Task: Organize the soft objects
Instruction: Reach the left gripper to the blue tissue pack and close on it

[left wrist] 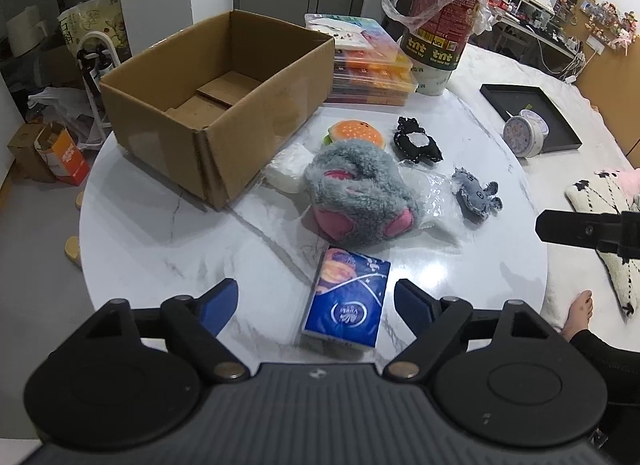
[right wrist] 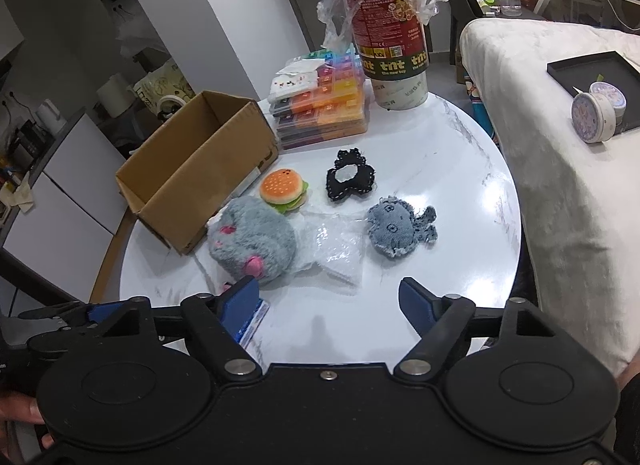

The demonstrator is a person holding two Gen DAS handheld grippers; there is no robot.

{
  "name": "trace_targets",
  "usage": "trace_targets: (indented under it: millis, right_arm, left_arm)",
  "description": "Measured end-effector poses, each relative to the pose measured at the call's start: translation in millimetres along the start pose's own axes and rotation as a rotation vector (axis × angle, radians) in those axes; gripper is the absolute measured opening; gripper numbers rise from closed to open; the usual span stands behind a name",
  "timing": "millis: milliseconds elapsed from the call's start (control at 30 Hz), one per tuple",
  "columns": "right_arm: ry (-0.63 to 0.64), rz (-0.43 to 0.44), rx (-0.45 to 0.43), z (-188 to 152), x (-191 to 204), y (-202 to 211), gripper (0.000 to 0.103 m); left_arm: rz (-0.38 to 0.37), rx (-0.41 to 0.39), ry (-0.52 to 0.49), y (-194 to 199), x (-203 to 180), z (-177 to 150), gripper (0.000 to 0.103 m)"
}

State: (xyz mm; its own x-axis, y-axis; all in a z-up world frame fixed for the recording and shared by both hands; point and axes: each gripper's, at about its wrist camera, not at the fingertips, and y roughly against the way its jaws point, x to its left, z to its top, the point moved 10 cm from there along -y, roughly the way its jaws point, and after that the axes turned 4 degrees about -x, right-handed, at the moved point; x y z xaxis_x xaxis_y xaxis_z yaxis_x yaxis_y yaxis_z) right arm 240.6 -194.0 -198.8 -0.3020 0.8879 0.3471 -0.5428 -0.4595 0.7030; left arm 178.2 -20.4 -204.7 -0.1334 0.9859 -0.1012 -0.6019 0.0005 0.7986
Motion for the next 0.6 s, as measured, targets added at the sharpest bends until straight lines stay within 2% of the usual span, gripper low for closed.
trace_targets:
  millis: [167,433,600]
  right_arm:
    - [-0.015,0.021,0.011,3,-3,-15,0.073]
    - [-0.097,0.087,-0.003,2,-13,-46,0.065]
    - [-0.135,0.096,-0.013,1,-19,-54,0.065]
  left_arm:
    - [0.001,0.029,-0.006,-15,-5,-2,0.084]
    - [0.023,0.064,-0.022,-37,-8,-5,0.083]
    - [0.034,0.085,-0.087,-49,-21,-8,0.083]
